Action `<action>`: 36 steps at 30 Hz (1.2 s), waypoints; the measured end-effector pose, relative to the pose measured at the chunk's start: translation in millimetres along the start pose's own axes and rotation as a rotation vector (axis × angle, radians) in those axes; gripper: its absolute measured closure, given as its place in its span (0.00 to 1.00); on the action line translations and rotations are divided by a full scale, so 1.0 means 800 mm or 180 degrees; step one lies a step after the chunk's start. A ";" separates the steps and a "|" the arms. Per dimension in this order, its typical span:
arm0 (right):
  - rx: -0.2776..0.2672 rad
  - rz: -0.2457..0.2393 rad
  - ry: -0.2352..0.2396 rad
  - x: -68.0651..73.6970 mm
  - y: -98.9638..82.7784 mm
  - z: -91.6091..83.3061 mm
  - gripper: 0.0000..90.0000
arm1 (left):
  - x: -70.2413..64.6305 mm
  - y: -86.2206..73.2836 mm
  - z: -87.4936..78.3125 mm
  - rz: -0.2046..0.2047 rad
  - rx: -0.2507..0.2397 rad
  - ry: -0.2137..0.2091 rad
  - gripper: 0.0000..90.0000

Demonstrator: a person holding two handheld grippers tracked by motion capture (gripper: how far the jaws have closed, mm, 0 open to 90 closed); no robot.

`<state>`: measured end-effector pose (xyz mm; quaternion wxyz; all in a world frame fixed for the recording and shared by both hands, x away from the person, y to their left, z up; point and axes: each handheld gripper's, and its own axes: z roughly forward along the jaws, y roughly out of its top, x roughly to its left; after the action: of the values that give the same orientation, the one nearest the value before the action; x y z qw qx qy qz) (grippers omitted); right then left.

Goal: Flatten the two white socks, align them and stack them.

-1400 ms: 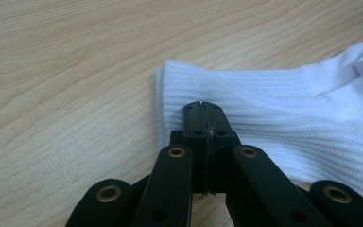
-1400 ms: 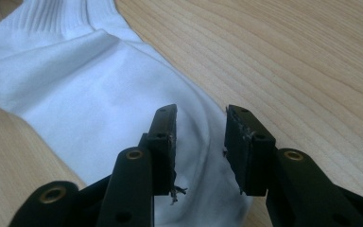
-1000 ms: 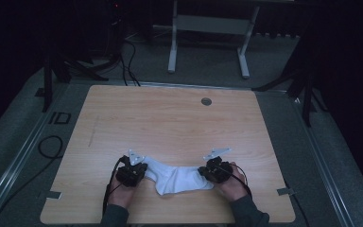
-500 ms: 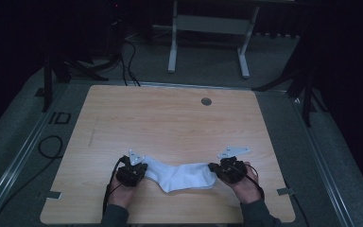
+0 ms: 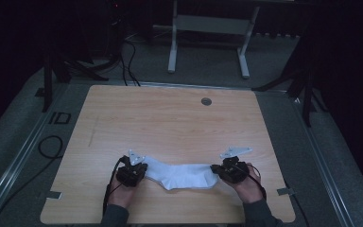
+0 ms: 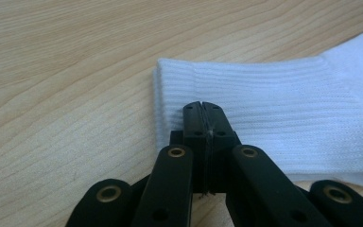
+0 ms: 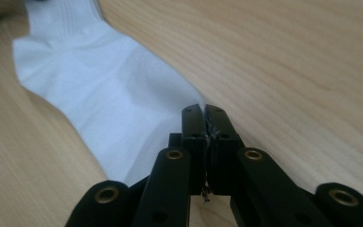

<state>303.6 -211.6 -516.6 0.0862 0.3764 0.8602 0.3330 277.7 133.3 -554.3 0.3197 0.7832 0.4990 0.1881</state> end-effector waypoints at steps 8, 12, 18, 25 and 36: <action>-0.0074 0.0134 -0.0054 -0.010 -0.004 0.001 0.79 | -0.001 0.000 -0.001 0.0002 0.0013 0.0006 0.99; -0.0180 0.0171 -0.0068 -0.014 -0.003 -0.007 0.76 | -0.002 0.000 -0.001 0.0006 0.0029 0.0009 0.99; -0.0275 0.0219 -0.0111 -0.020 -0.003 -0.014 0.73 | -0.003 0.000 -0.003 -0.0007 0.0040 -0.0005 0.99; -0.0320 0.0277 -0.0122 -0.026 -0.005 -0.016 0.72 | -0.002 0.000 -0.006 -0.0045 -0.0013 -0.0063 0.96; -0.0304 0.0319 -0.0123 -0.032 -0.007 -0.013 0.71 | 0.002 0.003 -0.015 -0.0035 -0.0178 -0.0069 0.96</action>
<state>314.1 -237.6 -514.7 0.1038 0.4209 0.8216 0.3702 272.7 137.5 -543.9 0.3479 0.7732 0.4943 0.1917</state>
